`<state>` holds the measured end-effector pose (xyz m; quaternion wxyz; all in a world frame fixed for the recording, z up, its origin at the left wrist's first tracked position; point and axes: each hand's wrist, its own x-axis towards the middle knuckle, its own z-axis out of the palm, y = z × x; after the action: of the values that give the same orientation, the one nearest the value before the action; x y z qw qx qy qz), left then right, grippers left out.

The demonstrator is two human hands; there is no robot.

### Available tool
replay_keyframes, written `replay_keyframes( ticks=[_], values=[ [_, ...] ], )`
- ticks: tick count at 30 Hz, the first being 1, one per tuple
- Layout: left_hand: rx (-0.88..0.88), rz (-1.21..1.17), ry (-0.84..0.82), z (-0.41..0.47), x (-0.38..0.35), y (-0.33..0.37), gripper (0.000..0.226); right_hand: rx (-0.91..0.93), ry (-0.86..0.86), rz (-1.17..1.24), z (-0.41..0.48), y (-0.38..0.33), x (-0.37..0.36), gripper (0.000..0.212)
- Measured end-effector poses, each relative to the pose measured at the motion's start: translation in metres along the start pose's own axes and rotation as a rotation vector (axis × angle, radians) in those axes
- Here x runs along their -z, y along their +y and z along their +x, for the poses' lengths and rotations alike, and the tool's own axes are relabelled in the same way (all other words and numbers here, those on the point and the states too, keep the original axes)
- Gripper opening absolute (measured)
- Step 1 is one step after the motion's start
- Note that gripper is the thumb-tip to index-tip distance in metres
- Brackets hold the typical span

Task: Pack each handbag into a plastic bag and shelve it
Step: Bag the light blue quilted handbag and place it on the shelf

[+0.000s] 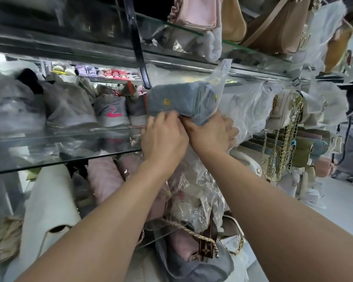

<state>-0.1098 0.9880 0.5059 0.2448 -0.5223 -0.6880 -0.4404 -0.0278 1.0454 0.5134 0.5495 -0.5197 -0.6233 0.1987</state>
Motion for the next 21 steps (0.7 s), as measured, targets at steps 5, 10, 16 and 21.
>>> replay_keyframes(
  ticks=[5, 10, 16, 21],
  values=[
    [0.035, 0.053, -0.182, 0.001, 0.01, -0.005, 0.031, -0.018, -0.034, -0.028, -0.004, -0.003, 0.006, 0.076],
    [0.049, 0.001, -0.222, -0.002, 0.019, -0.004, 0.032, -0.015, -0.065, -0.042, -0.014, 0.003, 0.016, 0.096],
    [0.126, 0.073, -0.204, -0.022, 0.042, 0.0, 0.033, 0.047, -0.082, -0.014, -0.035, 0.004, 0.038, 0.098],
    [0.114, 0.03, -0.188, -0.043, 0.072, -0.004, 0.03, 0.079, -0.12, 0.006, -0.054, 0.007, 0.061, 0.057]
  ],
)
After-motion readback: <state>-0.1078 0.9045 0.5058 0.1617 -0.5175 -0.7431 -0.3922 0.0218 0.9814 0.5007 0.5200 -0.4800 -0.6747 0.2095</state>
